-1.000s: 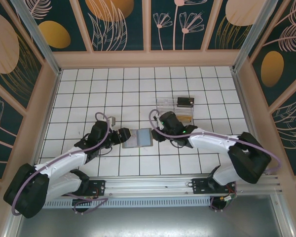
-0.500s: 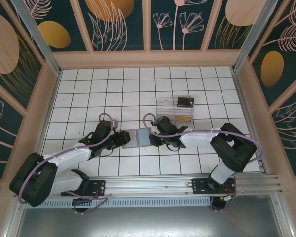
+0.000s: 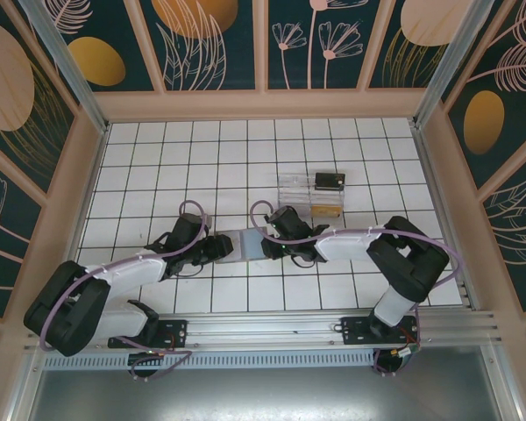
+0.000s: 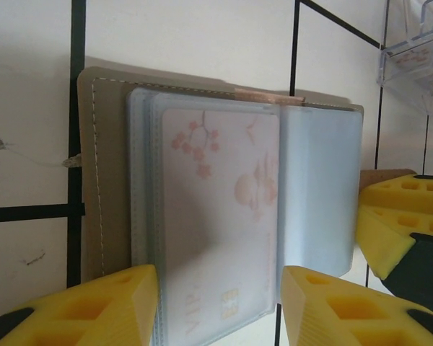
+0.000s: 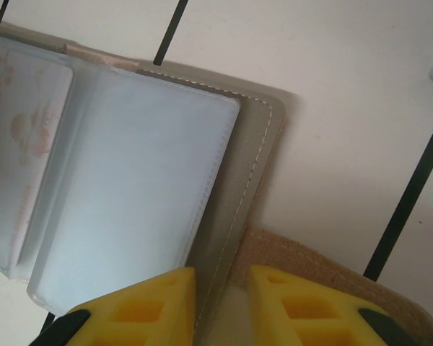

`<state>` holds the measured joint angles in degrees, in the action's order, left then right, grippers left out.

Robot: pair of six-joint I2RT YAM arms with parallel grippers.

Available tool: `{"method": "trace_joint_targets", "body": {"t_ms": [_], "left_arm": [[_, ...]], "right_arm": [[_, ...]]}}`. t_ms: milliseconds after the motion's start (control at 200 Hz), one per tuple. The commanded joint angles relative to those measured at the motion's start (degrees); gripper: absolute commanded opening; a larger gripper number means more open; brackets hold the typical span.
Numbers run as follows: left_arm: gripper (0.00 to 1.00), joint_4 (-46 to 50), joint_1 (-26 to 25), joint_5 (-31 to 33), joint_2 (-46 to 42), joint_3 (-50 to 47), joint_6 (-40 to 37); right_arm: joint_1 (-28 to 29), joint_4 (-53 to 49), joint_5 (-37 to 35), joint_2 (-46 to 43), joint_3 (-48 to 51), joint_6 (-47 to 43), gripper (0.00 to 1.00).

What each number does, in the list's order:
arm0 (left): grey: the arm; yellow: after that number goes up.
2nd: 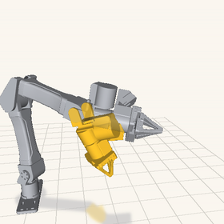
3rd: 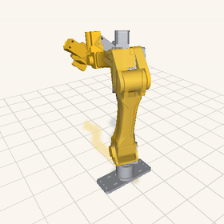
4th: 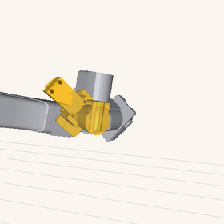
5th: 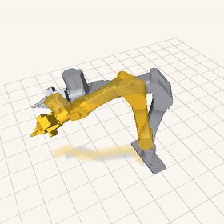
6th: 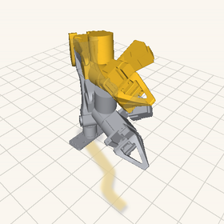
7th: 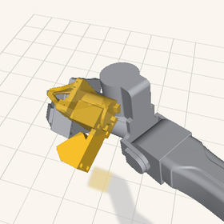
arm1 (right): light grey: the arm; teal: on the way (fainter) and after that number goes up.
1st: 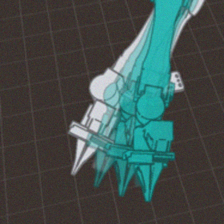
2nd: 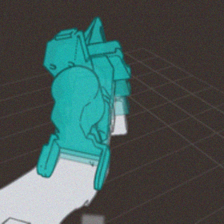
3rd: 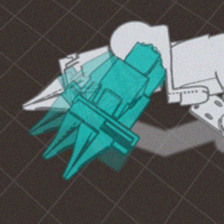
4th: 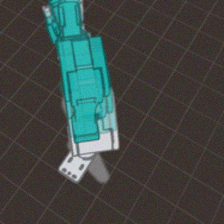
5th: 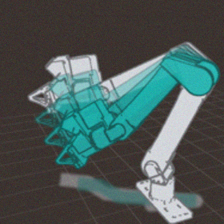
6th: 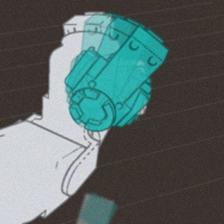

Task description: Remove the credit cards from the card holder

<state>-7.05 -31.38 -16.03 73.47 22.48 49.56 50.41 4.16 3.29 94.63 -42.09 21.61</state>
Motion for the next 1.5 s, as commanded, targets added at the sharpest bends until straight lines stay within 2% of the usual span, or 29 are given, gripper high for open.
{"method": "trace_joint_targets", "body": {"t_ms": [0,485,581,781,1181,1491], "left_arm": [[0.5,0.34,0.0,-0.82,0.83,1.2,-1.26],[0.56,-5.2,0.0,-5.43,2.31,0.31,-0.75],[0.64,-6.03,0.0,-6.17,2.16,0.17,-0.67],[0.72,-6.99,0.01,-7.03,1.77,0.1,-0.44],[0.69,-8.97,0.0,-9.27,-4.49,0.56,0.58],[0.68,-11.43,-0.15,-11.15,0.17,0.59,1.26]], "right_arm": [[0.74,0.41,1.11,1.09,-1.07,1.17,0.28],[1.35,0.43,1.46,2.14,-1.24,1.58,0.28],[1.35,0.46,1.63,2.49,-1.33,1.69,0.28],[1.71,0.58,1.72,2.95,-1.42,1.86,0.28],[1.79,0.76,1.79,3.68,-1.24,2.3,0.28],[1.88,0.67,1.63,3.37,-1.07,2.39,0.28]]}}
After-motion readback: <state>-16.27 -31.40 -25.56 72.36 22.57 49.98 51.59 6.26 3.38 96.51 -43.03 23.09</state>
